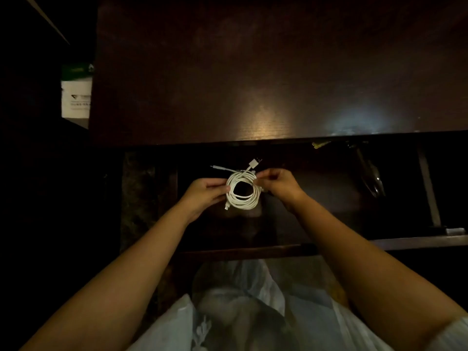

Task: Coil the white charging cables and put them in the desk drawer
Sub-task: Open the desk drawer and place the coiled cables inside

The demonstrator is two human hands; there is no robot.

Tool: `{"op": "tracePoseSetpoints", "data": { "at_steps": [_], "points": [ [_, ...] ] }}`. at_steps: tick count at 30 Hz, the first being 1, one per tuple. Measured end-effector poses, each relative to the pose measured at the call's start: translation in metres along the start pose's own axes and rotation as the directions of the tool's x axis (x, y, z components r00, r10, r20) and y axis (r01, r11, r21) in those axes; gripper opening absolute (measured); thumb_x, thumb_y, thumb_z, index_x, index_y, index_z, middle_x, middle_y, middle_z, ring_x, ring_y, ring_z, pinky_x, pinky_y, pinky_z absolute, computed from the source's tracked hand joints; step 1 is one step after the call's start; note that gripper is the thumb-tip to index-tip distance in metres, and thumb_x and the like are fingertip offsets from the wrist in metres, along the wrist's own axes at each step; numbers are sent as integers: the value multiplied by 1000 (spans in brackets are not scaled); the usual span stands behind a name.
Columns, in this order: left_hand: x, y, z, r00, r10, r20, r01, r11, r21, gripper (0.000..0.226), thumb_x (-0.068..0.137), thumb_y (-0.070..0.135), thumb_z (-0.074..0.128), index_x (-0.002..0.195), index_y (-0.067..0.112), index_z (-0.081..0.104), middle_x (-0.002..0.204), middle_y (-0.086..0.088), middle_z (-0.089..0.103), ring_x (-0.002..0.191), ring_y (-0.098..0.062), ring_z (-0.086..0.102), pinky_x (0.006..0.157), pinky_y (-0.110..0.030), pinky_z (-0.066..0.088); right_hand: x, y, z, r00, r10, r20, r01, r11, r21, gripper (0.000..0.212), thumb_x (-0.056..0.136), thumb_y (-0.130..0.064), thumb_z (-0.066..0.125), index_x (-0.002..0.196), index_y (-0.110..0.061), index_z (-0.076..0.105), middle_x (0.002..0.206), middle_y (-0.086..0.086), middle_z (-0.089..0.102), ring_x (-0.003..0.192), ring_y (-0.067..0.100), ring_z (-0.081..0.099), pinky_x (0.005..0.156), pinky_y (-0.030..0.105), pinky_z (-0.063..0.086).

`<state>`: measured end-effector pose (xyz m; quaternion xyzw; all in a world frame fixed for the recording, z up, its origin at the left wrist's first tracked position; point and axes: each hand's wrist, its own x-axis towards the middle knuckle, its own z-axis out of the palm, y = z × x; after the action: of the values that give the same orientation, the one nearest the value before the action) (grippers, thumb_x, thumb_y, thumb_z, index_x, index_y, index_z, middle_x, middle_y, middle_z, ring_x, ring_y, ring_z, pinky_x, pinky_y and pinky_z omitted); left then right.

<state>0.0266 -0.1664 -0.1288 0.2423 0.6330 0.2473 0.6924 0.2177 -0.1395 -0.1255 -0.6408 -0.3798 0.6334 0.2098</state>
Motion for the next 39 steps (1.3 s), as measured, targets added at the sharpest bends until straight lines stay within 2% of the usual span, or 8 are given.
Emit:
{"op": "tracePoseSetpoints", "data": {
  "at_steps": [3, 9, 13, 21, 27, 29, 34, 39],
  "points": [
    [18, -7, -3, 999, -21, 50, 22, 1000, -18, 40, 84, -3, 58, 123, -2, 51, 101, -4, 65, 90, -9, 64, 78, -17, 53, 17, 8, -1, 1000, 11, -24, -11, 1000, -18, 22, 79, 5, 66, 70, -14, 60, 54, -4, 58, 38, -5, 50, 47, 10, 41],
    [42, -19, -4, 999, -16, -44, 22, 992, 123, 43, 83, -6, 58, 125, -2, 50, 128, -22, 55, 103, -21, 55, 67, -11, 51, 44, 28, 5, 998, 70, -2, -70, 995, -73, 15, 80, 5, 65, 82, -9, 59, 69, 1, 56, 61, 7, 51, 52, 6, 45],
    [52, -26, -2, 997, -3, -80, 20, 976, 217, 40, 83, -8, 57, 122, -4, 52, 125, -25, 56, 97, -19, 56, 63, -7, 48, 58, 44, 10, 998, 59, -25, -62, 993, -105, 13, 80, 5, 65, 84, -6, 60, 70, 0, 56, 63, 7, 51, 60, 11, 44],
    [51, -40, -2, 995, -10, -98, 43, 940, 340, 41, 80, -7, 61, 121, -6, 54, 123, -24, 59, 116, -31, 55, 88, -26, 42, 61, 57, 13, 995, 84, 52, -64, 952, -301, 24, 78, -2, 70, 72, -20, 56, 90, 9, 59, 89, 22, 55, 86, 35, 46],
    [51, -44, 1, 993, 70, -95, -21, 896, 444, 38, 80, -10, 58, 118, -5, 57, 120, -23, 61, 113, -32, 58, 88, -26, 42, 63, 61, 17, 996, 87, -1, -80, 916, -392, 19, 77, -9, 71, 73, -22, 58, 93, 9, 63, 92, 22, 59, 90, 36, 49],
    [50, -45, 1, 991, 99, -90, -44, 878, 477, 38, 80, -9, 59, 117, -4, 58, 118, -22, 63, 111, -31, 59, 87, -26, 43, 63, 62, 19, 996, 84, -35, -90, 891, -445, 9, 78, -12, 70, 86, -14, 66, 100, 10, 67, 97, 22, 61, 88, 29, 47],
    [46, -37, 0, 993, 103, -49, -49, 774, 632, 47, 82, 5, 64, 127, 0, 50, 124, -20, 59, 114, -28, 57, 92, -28, 42, 58, 53, 18, 995, 95, -38, -99, 792, -602, 35, 82, -22, 67, 115, -11, 63, 119, 10, 64, 111, 24, 58, 80, 23, 41],
    [20, -16, 3, 970, 242, -17, -153, 666, 730, 37, 87, 14, 59, 122, 3, 56, 118, -18, 62, 108, -27, 59, 93, -31, 44, 28, 30, 7, 998, -13, -54, -24, 770, -638, 32, 84, -29, 64, 107, -8, 67, 112, 13, 67, 107, 27, 61, 85, 30, 46]
  ]
}}
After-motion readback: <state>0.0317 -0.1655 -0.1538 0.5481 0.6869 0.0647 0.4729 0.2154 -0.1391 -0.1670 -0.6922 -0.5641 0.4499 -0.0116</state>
